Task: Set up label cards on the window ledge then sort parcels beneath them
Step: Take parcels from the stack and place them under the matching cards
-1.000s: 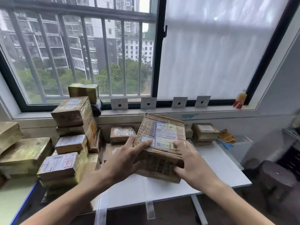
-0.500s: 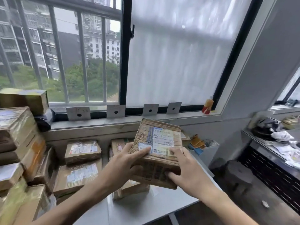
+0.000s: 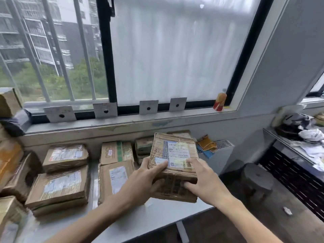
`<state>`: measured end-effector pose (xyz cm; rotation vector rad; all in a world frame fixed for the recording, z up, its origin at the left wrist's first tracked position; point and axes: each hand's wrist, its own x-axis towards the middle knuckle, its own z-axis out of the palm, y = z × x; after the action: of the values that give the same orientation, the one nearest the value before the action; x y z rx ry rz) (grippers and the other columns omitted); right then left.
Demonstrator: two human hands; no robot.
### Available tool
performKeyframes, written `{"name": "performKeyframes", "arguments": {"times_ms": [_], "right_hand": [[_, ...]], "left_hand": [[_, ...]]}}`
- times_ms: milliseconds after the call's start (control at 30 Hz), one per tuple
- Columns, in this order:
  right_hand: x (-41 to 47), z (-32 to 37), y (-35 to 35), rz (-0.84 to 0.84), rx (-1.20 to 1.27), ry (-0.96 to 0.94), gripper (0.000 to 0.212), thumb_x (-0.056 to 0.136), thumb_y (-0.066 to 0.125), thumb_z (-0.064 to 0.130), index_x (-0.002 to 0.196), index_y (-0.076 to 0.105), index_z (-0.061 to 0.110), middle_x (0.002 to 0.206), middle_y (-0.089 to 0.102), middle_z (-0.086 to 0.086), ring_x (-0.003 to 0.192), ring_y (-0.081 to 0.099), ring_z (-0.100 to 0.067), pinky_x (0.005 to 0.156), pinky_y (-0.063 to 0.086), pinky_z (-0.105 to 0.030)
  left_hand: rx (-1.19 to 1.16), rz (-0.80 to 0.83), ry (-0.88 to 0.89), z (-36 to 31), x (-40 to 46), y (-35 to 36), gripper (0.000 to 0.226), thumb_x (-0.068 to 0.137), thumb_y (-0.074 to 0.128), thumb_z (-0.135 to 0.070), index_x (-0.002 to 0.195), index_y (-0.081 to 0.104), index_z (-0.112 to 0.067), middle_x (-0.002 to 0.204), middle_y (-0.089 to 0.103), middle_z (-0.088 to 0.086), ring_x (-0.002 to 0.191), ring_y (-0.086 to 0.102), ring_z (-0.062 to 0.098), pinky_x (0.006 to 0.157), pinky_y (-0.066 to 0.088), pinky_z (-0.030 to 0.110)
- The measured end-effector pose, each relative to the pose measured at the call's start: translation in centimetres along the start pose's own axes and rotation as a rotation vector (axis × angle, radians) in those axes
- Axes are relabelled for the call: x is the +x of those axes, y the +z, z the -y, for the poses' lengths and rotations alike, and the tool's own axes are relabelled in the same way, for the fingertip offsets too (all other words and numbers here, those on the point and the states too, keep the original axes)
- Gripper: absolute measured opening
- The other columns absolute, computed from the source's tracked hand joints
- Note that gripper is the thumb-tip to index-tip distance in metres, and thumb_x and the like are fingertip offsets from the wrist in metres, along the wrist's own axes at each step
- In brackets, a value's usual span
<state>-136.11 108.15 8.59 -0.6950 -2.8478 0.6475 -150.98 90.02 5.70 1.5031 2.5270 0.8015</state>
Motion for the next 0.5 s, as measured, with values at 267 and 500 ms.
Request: {"name": "performKeyframes", "arguments": {"times_ms": [267, 500], "right_hand": [[1.9, -8.3, 3.9, 0.096, 0.091, -0.014, 0.068, 0.087, 0.074, 0.023, 0.143, 0.036, 0.03, 0.144, 0.04, 0.002, 0.126, 0.05, -0.017, 0.099, 0.047, -0.026], [7.0, -9.9, 7.0, 0.17, 0.132, -0.038, 0.07, 0.086, 0.072, 0.015, 0.144, 0.036, 0.029, 0.148, 0.034, 0.002, 0.128, 0.049, -0.021, 0.1, 0.048, -0.029]], "left_hand": [[0.08, 0.126, -0.171, -2.3, 1.3, 8.4, 0.077, 0.096, 0.053, -0.029, 0.151, 0.006, -0.056, 0.164, -0.008, 0.006, 0.134, 0.046, 0.032, 0.109, 0.042, 0.039], [0.023, 0.162, -0.233, 1.1, 1.9, 10.5, 0.079, 0.096, 0.057, -0.032, 0.148, 0.005, -0.062, 0.164, 0.0, -0.008, 0.131, 0.049, 0.024, 0.108, 0.044, 0.036]]}}
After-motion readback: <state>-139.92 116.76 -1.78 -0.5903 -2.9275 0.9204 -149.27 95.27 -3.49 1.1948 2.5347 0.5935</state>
